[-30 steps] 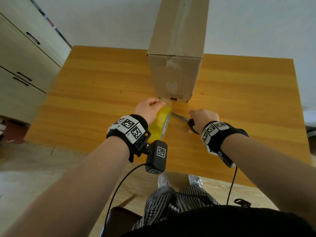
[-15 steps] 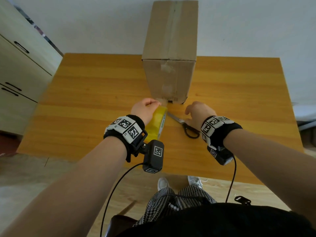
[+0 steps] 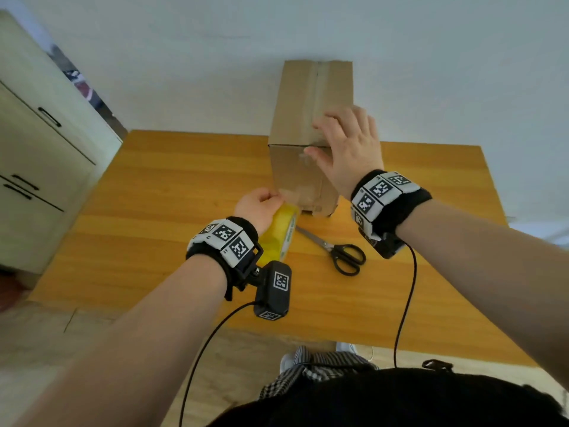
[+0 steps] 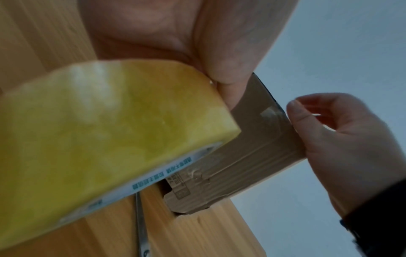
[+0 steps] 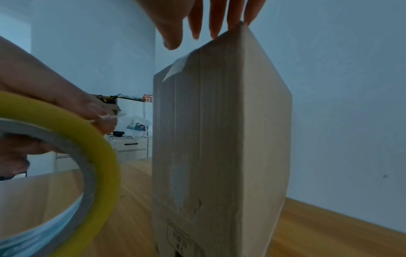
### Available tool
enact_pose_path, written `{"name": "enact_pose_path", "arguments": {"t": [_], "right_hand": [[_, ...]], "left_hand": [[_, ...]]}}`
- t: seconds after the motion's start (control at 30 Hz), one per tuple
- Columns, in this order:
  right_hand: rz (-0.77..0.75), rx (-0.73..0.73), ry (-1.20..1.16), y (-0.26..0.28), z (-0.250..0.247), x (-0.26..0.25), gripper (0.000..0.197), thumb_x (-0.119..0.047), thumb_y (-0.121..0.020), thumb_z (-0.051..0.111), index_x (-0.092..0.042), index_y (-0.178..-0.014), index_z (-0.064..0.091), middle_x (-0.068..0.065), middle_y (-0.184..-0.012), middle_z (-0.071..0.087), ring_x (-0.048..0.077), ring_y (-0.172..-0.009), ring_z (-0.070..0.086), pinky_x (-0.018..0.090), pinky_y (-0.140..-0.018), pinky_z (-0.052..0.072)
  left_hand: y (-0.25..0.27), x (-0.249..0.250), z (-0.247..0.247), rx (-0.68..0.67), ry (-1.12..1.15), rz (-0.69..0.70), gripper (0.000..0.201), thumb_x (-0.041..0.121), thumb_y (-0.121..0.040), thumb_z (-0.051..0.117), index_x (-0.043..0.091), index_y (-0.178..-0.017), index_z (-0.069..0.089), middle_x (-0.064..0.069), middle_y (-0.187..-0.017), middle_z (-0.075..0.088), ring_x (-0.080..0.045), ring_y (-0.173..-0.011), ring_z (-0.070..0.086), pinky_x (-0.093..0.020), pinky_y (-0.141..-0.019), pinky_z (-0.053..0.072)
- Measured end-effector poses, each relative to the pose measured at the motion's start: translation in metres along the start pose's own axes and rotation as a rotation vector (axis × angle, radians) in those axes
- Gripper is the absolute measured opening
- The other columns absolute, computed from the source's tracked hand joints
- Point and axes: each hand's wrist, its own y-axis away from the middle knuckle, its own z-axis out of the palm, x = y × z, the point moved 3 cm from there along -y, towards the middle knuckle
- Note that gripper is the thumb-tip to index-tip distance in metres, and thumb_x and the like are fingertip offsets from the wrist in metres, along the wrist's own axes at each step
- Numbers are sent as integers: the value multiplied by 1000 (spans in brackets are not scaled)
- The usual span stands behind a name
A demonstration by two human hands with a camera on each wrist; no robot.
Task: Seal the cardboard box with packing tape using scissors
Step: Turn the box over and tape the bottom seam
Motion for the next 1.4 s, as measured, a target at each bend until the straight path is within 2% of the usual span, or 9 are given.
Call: {"name": "enact_pose_path", "arguments": {"t": [0.13, 0.4, 0.6, 0.77, 0.83, 0.9, 0.97, 1.13, 1.4], "right_hand": [[15, -200, -63, -12, 11, 0, 42, -38, -91, 50, -16, -127, 54, 2, -135, 51, 24, -132, 38, 36, -108, 29], [42, -290, -81, -17, 14, 3, 44, -35, -92, 52, -15, -131, 50, 2, -140, 46, 21, -133, 38, 35, -106, 33], [26, -397, -4, -15, 14, 2, 59, -28, -85, 63, -17, -138, 39, 2, -147, 36, 23, -138, 29, 35, -112, 23], [0, -401, -11, -20, 7, -3, 63, -39, -86, 58, -19, -141, 36, 4, -151, 29, 23, -141, 21, 35, -115, 13], [2, -245, -72, -16, -3, -8, 49, -35, -88, 57, -15, -132, 48, 7, -142, 42, 26, -135, 32, 38, -110, 27], [1, -65, -133, -7, -14, -15, 26, -25, -88, 57, -11, -107, 65, 9, -112, 61, 28, -112, 50, 35, -92, 42], [15, -70, -195, 6, -15, -21, 16, -21, -88, 55, -11, -92, 67, 6, -94, 64, 24, -95, 54, 29, -80, 42], [112, -296, -346, 32, -4, -28, 16, -19, -89, 56, -14, -98, 68, 2, -98, 66, 17, -91, 59, 33, -81, 49], [345, -309, -497, 45, -8, -33, 33, -29, -88, 60, -14, -117, 62, 2, -104, 68, 6, -89, 57, 18, -80, 45]], "left_hand": [[-2, 2, -5, 9, 12, 10, 19, 31, -96, 45, 20, -101, 60, 6, -76, 53, -6, -61, 45, -21, -55, 34], [-3, 0, -4, 3, 17, 24, 24, 29, -96, 45, 16, -108, 62, 4, -86, 56, -4, -62, 44, -18, -56, 34], [-2, 3, -6, -4, 12, 26, 26, 30, -96, 45, 16, -110, 61, 2, -95, 55, -15, -78, 50, -17, -58, 35], [0, 3, -6, -1, 60, 56, 24, 31, -96, 46, 16, -107, 62, 5, -96, 56, -11, -81, 49, -17, -59, 35], [1, 4, -6, 19, 85, 76, 23, 31, -95, 47, 16, -106, 62, 6, -96, 56, -8, -80, 49, -13, -59, 33], [3, 6, -5, 40, 109, 97, 24, 31, -95, 48, 15, -107, 62, 6, -97, 57, -9, -80, 49, -11, -60, 34], [5, 8, -4, 54, 119, 121, 24, 30, -95, 48, 14, -106, 62, 5, -94, 57, -5, -70, 47, -13, -60, 34], [12, 12, -2, 65, 126, 166, 23, 29, -95, 48, 12, -103, 60, 7, -84, 52, -10, -74, 47, -13, -58, 33], [22, 18, -1, 86, 127, 239, 26, 29, -95, 49, 10, -108, 61, 4, -94, 52, -11, -84, 46, -6, -56, 30]]}}
